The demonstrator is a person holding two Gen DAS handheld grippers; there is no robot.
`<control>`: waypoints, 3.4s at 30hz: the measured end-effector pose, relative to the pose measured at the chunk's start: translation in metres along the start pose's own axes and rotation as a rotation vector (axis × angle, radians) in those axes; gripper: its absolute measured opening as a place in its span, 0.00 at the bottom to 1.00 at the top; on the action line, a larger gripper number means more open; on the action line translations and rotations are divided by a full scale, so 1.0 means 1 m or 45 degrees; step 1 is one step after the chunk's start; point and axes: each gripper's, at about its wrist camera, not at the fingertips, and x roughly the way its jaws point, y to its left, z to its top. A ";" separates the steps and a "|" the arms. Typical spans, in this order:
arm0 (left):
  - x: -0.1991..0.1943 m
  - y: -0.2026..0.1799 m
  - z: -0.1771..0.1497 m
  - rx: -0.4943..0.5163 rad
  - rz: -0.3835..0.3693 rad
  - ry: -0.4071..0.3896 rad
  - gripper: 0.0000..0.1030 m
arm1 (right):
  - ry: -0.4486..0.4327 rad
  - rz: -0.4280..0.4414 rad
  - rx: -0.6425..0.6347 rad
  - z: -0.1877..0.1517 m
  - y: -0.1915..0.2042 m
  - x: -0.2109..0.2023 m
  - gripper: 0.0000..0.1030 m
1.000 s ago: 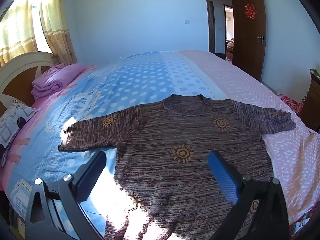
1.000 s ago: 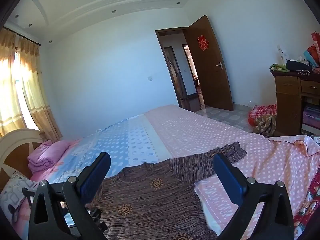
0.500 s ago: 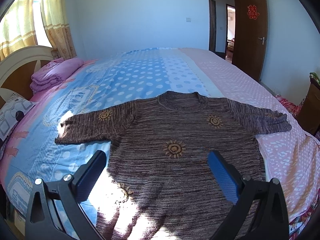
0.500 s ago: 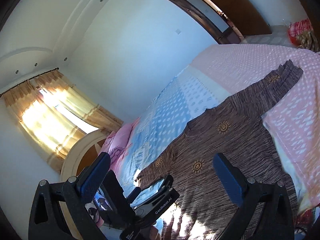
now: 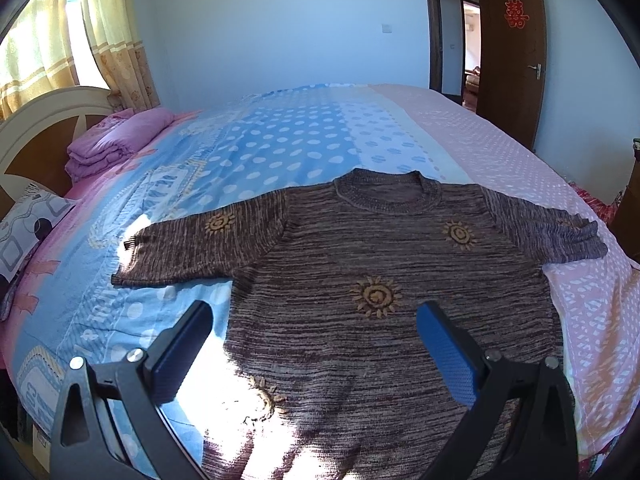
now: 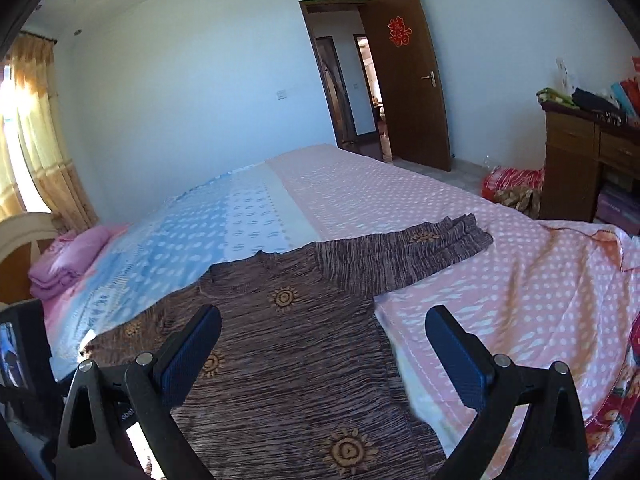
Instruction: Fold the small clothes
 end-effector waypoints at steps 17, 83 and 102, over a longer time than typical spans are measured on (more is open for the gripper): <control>0.015 0.000 0.005 0.042 0.081 -0.022 1.00 | 0.041 -0.031 -0.069 -0.006 0.017 0.021 0.99; 0.175 0.051 0.000 -0.334 -0.064 0.227 1.00 | 0.376 -0.361 0.407 0.078 -0.270 0.251 0.04; 0.174 0.054 -0.003 -0.342 -0.077 0.200 1.00 | 0.335 0.386 0.025 0.108 0.046 0.221 0.03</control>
